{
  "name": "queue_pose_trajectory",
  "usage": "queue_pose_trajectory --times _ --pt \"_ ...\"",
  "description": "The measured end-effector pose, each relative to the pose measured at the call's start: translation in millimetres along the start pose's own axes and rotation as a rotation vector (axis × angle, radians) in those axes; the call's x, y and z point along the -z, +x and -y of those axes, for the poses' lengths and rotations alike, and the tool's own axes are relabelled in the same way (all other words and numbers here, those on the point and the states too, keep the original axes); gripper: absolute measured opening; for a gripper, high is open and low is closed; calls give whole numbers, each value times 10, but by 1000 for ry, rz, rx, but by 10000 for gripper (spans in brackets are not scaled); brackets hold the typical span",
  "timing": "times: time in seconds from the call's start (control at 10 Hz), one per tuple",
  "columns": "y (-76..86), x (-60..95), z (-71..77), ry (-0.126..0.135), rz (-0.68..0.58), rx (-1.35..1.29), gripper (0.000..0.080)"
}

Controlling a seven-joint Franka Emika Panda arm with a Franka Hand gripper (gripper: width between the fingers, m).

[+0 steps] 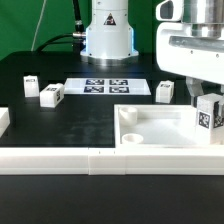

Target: Assemble one leg

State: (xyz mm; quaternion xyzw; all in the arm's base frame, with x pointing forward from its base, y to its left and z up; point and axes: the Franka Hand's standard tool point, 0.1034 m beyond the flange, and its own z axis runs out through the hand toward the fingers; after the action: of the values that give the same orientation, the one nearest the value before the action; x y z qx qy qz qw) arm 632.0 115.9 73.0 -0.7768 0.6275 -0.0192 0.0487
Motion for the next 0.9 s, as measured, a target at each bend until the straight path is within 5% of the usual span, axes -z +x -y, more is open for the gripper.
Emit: queue_pose_trajectory --times 0.6,0.9 --pt "-18 -3 -8 -2 11 -546 291" --pt "-28 -6 -5 1 27 -616 291"
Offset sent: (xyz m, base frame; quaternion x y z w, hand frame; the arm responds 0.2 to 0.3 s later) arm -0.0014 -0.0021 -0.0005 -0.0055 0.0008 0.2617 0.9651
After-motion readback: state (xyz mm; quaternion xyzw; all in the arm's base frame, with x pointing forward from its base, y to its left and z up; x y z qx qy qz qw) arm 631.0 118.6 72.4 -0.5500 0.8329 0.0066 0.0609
